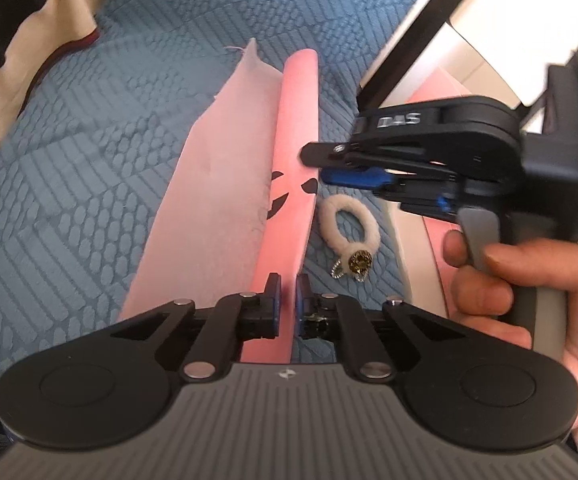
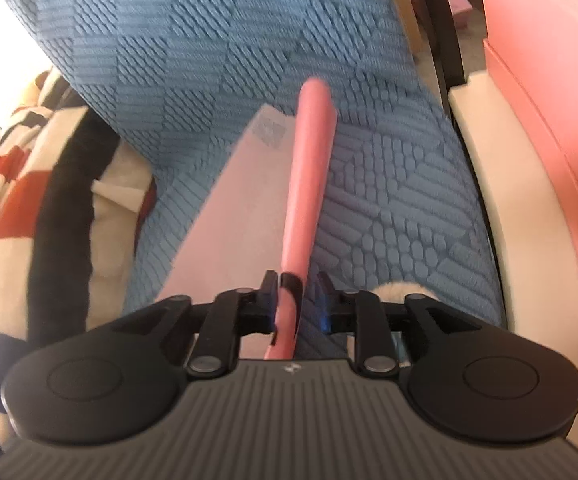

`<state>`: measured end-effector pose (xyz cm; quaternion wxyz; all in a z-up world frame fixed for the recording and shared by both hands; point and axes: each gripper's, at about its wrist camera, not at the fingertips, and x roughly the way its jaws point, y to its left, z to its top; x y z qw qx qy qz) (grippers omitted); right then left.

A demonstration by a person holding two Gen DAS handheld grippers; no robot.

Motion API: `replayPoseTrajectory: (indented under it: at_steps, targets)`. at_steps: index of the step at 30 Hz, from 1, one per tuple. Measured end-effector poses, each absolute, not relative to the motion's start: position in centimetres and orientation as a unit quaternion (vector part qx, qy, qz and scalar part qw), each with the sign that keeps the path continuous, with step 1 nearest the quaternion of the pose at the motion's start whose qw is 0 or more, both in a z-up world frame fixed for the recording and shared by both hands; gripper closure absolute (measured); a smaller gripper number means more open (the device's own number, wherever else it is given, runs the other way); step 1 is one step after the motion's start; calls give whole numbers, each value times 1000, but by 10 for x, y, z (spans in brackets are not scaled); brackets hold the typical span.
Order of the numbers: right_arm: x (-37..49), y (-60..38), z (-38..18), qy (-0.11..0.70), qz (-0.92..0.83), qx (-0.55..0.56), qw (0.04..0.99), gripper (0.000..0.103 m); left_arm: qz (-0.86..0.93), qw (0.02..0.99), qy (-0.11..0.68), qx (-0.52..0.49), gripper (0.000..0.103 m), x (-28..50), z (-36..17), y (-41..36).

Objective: Organize objects

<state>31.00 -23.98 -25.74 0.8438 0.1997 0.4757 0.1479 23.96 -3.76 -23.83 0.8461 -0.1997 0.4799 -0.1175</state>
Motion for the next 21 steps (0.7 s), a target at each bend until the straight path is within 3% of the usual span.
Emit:
replayPoseTrajectory:
  at_steps: [21]
  targets:
    - [297, -202, -258, 470, 221, 166, 838, 80, -66, 832, 500, -233, 96, 243, -239, -16]
